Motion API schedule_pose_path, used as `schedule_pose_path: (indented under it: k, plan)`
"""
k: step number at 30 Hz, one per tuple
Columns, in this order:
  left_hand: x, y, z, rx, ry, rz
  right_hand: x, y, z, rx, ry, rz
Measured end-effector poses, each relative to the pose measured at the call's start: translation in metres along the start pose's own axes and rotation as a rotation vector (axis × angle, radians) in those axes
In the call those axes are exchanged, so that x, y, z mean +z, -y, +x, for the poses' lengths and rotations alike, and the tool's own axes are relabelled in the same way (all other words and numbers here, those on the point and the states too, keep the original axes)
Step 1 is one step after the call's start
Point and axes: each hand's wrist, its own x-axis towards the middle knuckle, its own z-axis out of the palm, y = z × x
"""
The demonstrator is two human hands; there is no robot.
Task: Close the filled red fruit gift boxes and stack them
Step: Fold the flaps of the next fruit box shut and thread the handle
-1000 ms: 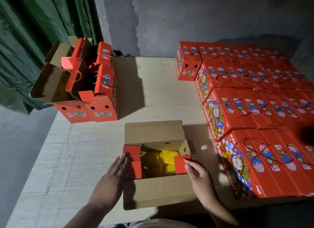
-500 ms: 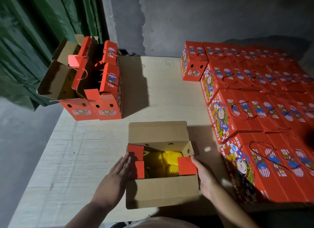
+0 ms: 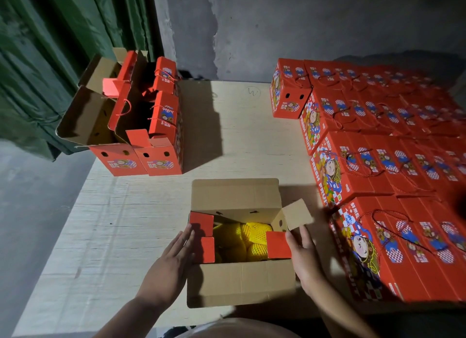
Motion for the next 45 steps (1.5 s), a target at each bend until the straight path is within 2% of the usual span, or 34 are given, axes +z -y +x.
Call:
schedule_pose_path:
  k: [6,10,15,20,23,29,35,40,45]
  plan:
    - [-0.003,-0.002,0.002,0.004,0.012,-0.007,0.001,0.001,-0.010,-0.172,0.059,-0.076]
    - [-0.005,-0.005,0.001,-0.007,0.016,-0.001,-0.001,-0.005,-0.014,-0.399,0.179,-0.171]
    - [-0.007,-0.005,0.000,0.013,0.047,0.080,-0.008,-0.007,-0.011,-0.458,0.258,-0.291]
    - [-0.012,-0.005,0.000,0.081,0.121,0.206,-0.025,-0.008,-0.008,-0.615,0.227,-0.578]
    - [-0.014,-0.005,-0.002,0.079,0.145,0.194,-0.033,-0.009,-0.005,-0.722,0.275,-0.745]
    - [-0.026,-0.003,-0.008,0.128,0.220,0.174,-0.044,-0.003,-0.003,-0.752,0.396,-0.806]
    - [-0.029,-0.004,-0.011,0.075,0.277,0.205,-0.060,-0.002,0.000,-0.795,0.511,-0.925]
    - [-0.027,-0.005,-0.012,0.072,0.291,0.224,-0.065,-0.005,0.002,-0.796,0.532,-1.079]
    - [-0.030,-0.007,-0.011,0.079,0.292,0.228,-0.065,-0.004,0.002,-0.773,0.555,-1.056]
